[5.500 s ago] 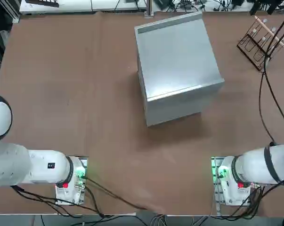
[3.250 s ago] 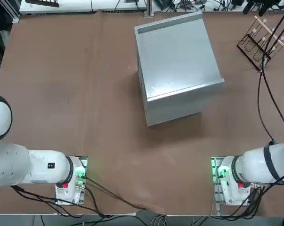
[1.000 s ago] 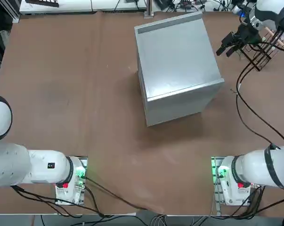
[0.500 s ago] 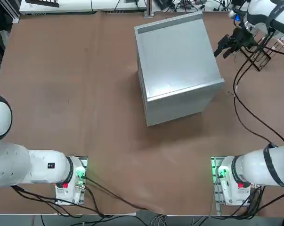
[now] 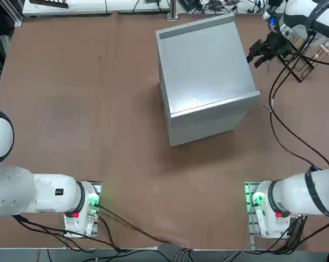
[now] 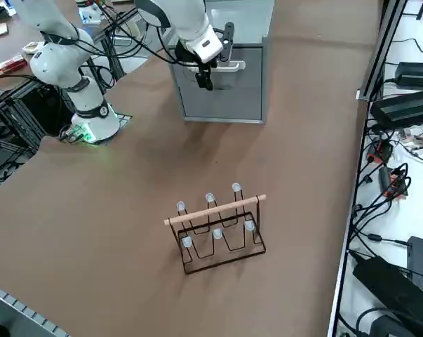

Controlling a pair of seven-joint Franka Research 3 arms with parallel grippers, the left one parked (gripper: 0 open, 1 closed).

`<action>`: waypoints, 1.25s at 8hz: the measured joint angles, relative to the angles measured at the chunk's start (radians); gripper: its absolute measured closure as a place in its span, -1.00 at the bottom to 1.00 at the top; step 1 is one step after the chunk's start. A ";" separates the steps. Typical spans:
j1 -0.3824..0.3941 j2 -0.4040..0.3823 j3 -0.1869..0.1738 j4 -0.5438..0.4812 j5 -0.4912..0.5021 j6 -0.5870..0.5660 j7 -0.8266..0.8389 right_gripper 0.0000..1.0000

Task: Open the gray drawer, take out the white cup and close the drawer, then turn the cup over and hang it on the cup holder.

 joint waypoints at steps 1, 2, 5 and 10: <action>0.004 0.002 0.001 0.000 0.000 0.006 0.000 -1.00; 0.009 0.006 0.002 0.000 0.003 0.014 0.000 -1.00; 0.033 0.033 0.003 0.000 0.004 0.050 0.000 -1.00; 0.003 0.042 -0.005 0.002 0.007 0.047 -0.069 -1.00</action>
